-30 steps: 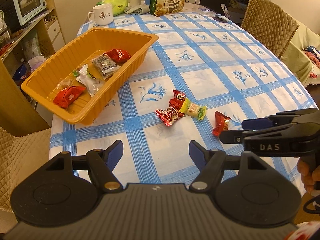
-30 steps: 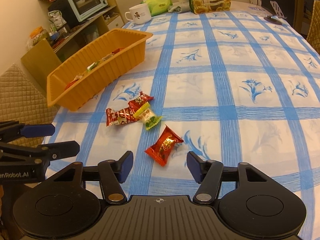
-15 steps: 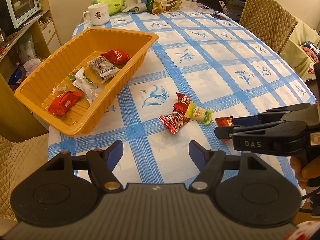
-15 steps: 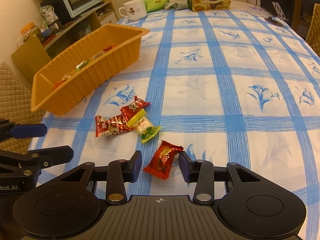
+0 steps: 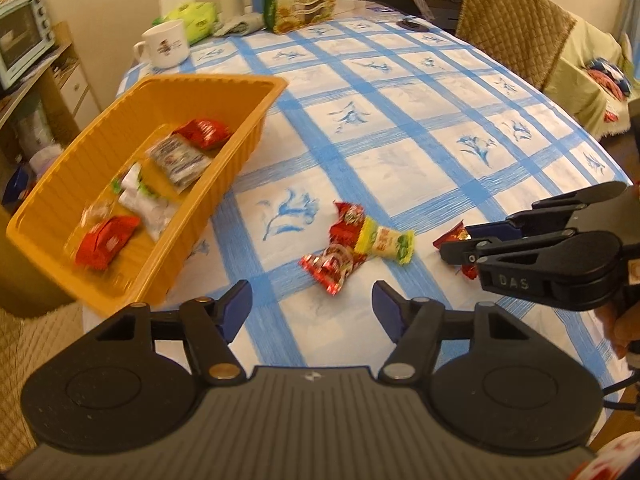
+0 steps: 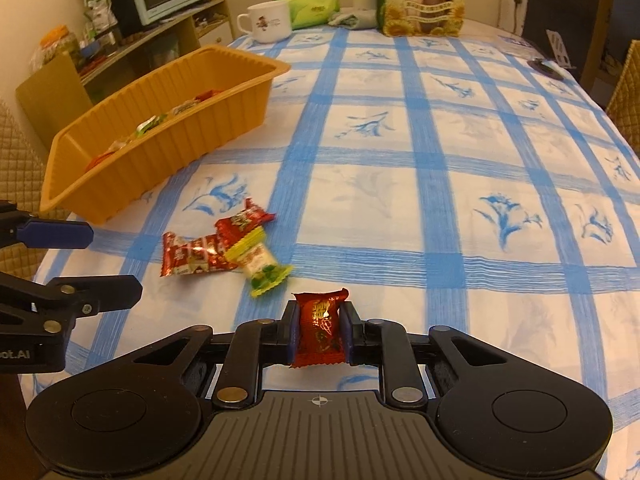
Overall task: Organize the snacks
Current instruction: 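Grasp the red-and-gold wrapped candy with the left tool, then carry the red-and-gold candy with the left tool while the right tool carries its red candy over the basket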
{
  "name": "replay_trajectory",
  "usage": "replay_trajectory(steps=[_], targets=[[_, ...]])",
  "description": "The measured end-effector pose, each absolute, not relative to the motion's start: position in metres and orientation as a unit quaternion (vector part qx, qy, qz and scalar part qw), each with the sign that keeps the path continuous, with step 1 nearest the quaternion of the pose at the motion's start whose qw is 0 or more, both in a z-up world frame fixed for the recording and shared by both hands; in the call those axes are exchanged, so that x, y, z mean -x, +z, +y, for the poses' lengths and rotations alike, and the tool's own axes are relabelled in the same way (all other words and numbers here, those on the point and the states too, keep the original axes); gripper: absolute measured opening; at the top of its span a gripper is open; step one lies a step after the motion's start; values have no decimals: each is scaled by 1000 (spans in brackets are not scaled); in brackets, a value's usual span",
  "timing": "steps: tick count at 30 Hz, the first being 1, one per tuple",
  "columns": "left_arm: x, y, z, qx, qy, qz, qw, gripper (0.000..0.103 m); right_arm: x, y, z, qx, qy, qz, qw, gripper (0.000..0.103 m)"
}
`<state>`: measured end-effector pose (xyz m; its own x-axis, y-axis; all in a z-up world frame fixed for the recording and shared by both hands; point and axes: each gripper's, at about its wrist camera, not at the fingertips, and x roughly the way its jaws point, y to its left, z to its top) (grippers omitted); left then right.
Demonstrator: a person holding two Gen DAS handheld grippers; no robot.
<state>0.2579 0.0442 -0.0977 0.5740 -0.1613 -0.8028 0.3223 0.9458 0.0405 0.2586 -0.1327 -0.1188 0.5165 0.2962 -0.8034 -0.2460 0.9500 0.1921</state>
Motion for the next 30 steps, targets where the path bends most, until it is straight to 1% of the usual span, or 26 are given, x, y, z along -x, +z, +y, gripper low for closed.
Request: replay_trajectory(steps=[5, 6, 7, 12, 14, 16, 18, 30], targets=[[-273, -99, 28, -119, -164, 424, 883, 56, -257, -115, -152, -44, 135, 466, 873, 22], [-276, -100, 25, -125, -169, 422, 882, 53, -257, -115, -156, -48, 131, 467, 873, 21], [-280, -103, 23, -131, -173, 423, 880, 49, -256, -115, -160, -52, 126, 467, 874, 21], [-293, -118, 14, -154, -191, 431, 868, 40, -251, -113, -178, -67, 104, 468, 875, 21], [-295, -125, 13, -160, -193, 439, 863, 38, -248, -112, -184, -72, 98, 469, 875, 21], [-296, -130, 14, -159, -193, 447, 859, 28, -246, -112, -189, -77, 92, 470, 874, 21], [-295, -133, 15, -154, -193, 452, 857, 23, -244, -113, -193, -80, 87, 471, 874, 21], [-291, -137, 20, -127, -175, 464, 859, 20, -242, -110, -196, -81, 97, 467, 875, 21]])
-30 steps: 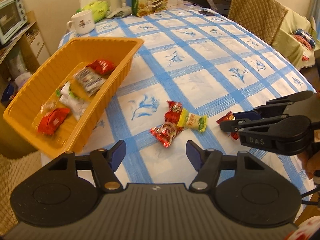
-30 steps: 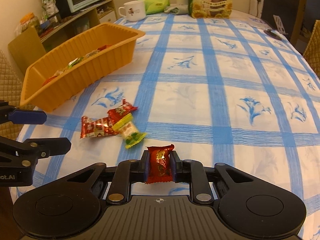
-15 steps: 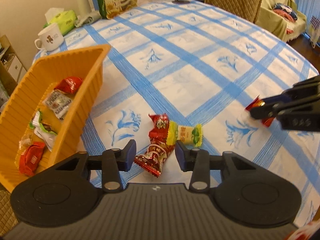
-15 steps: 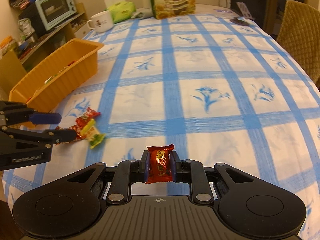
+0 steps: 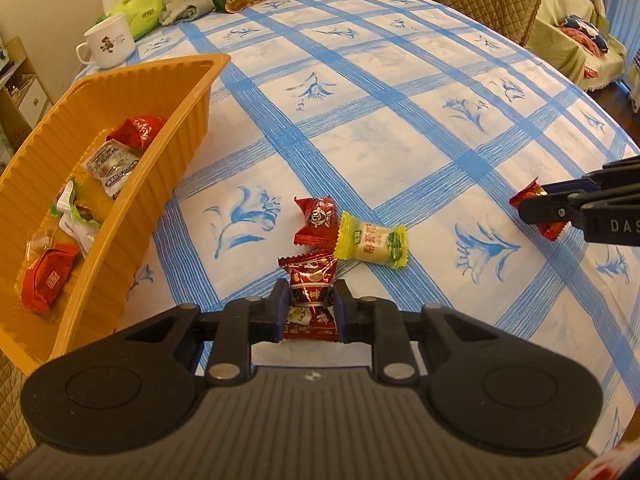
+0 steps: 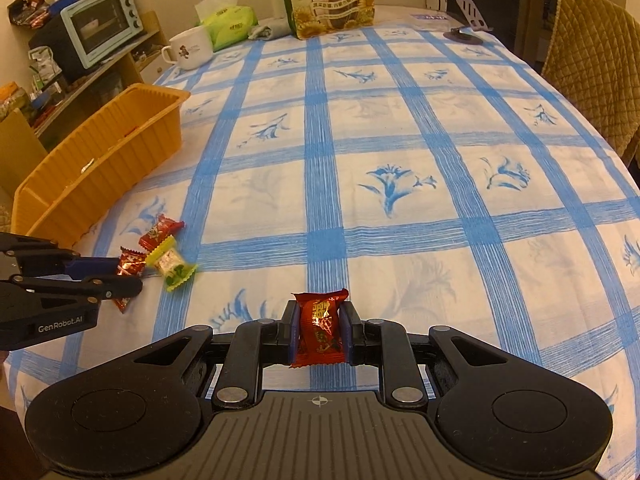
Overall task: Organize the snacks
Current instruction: 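Carry the red-and-gold candy with the left tool while the right tool carries its red candy over the basket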
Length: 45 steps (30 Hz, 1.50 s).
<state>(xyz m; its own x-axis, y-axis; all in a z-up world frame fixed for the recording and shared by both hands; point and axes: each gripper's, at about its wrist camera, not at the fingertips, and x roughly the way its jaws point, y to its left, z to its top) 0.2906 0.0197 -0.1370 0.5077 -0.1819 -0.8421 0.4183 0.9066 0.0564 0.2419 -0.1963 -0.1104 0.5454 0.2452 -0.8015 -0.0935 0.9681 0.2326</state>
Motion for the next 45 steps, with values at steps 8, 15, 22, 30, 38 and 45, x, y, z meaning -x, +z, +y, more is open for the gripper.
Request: replay_trajectory(steps=[8, 15, 22, 30, 38, 45], targets=[[-284, -130, 23, -111, -165, 463, 864, 17, -238, -102, -196, -79, 111, 456, 880, 21], [-270, -118, 25, -99, -159, 455, 870, 17, -231, -94, -198, -79, 118, 445, 884, 21], [-250, -98, 32, -80, -152, 440, 881, 17, -222, -85, -197, -76, 131, 435, 887, 21], [-221, -72, 48, -56, -132, 420, 896, 17, -215, -69, -187, -70, 161, 422, 889, 21], [-193, -44, 74, -33, -104, 399, 910, 17, -215, -51, -161, -64, 213, 409, 885, 21], [-182, -24, 108, -15, -69, 380, 922, 17, -223, -36, -127, -60, 266, 399, 876, 21]])
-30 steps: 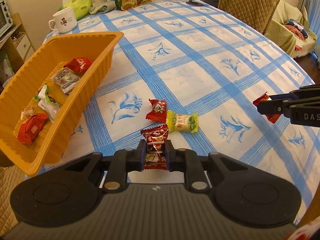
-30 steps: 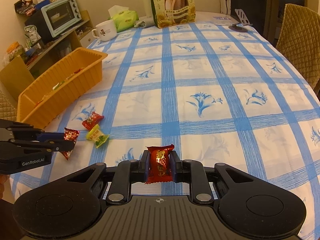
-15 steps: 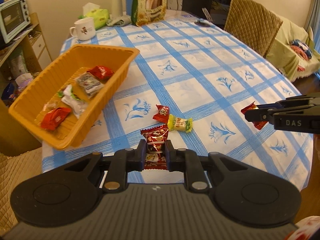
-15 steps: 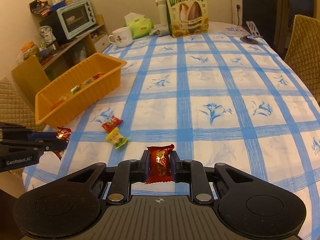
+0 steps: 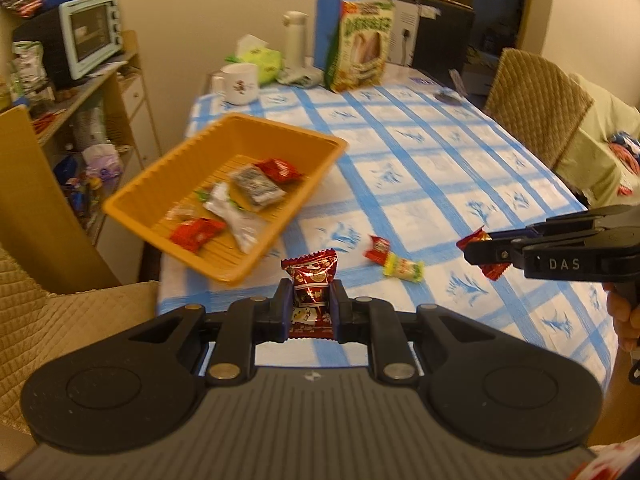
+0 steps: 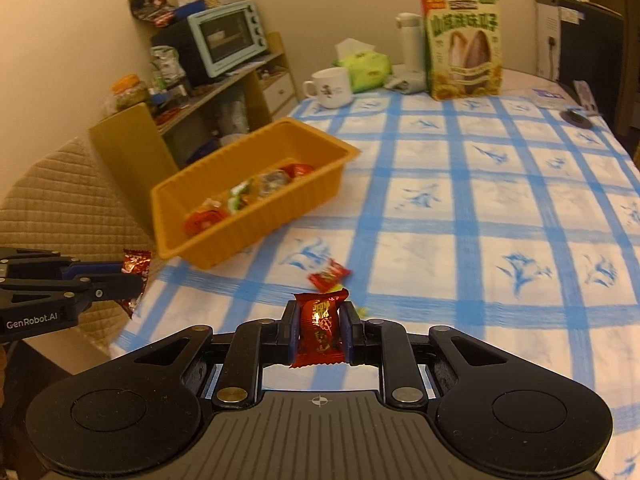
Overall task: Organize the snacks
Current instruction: 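Carry the red-and-gold candy with the left tool while the right tool carries its red candy over the basket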
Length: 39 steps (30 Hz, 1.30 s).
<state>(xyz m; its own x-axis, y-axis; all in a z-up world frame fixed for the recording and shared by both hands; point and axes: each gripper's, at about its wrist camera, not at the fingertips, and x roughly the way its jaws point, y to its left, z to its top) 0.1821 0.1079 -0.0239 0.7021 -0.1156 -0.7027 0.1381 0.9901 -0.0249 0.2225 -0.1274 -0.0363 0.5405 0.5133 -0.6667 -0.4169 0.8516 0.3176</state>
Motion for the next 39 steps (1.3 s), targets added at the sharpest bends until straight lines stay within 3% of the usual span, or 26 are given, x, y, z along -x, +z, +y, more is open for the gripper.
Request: replay_trajectory(steps=[22, 39], targets=[[-262, 2, 185, -18, -33, 339, 940, 17, -315, -13, -37, -67, 307, 370, 874, 21], [-389, -34, 186, -32, -67, 373, 925, 17, -410, -31, -2, -73, 285, 365, 883, 21]])
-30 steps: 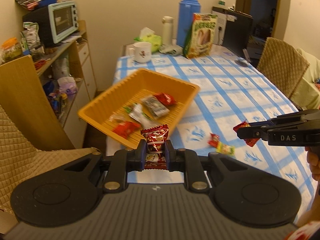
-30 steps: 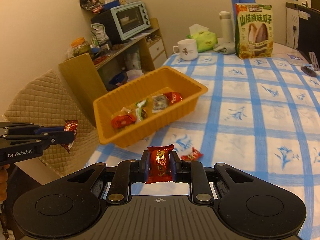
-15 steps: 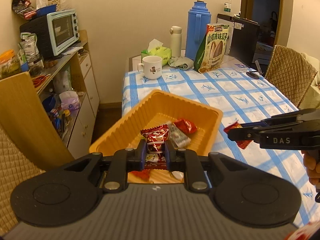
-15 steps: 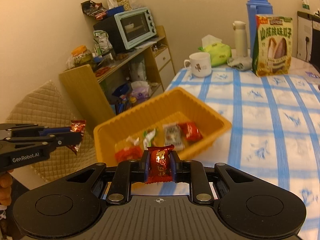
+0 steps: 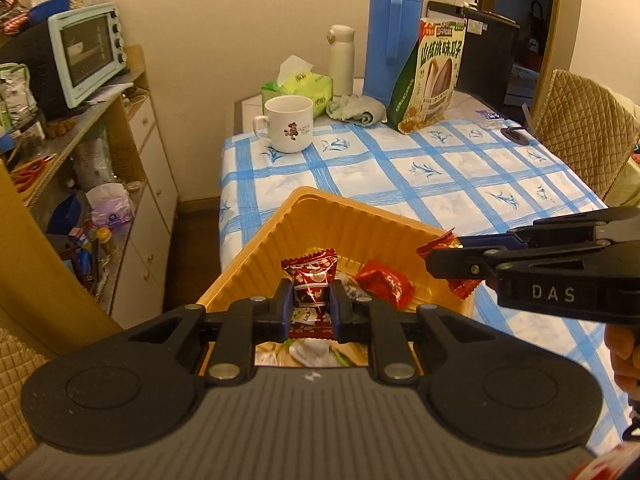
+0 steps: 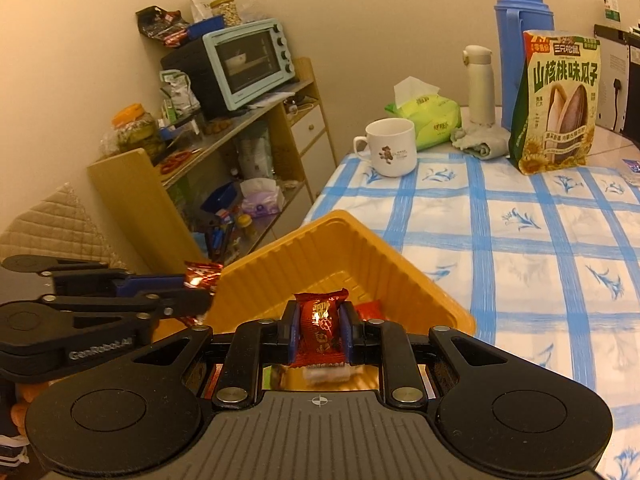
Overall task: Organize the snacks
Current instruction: 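Carry the red-and-gold candy with the left tool while the right tool carries its red candy over the basket, then open both tools to drop the two red candies into the orange basket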
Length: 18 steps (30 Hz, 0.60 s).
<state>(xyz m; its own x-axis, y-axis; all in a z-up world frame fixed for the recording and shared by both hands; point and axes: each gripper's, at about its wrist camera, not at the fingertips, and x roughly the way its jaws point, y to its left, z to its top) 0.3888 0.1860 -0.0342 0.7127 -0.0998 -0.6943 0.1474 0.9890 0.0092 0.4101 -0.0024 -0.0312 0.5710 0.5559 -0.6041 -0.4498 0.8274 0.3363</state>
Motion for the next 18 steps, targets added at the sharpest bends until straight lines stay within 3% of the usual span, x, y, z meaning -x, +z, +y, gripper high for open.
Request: replay_trajectory(steps=[18], targets=[[-452, -63, 178, -42, -83, 397, 913, 17, -446, -48, -1, -85, 256, 384, 883, 21]])
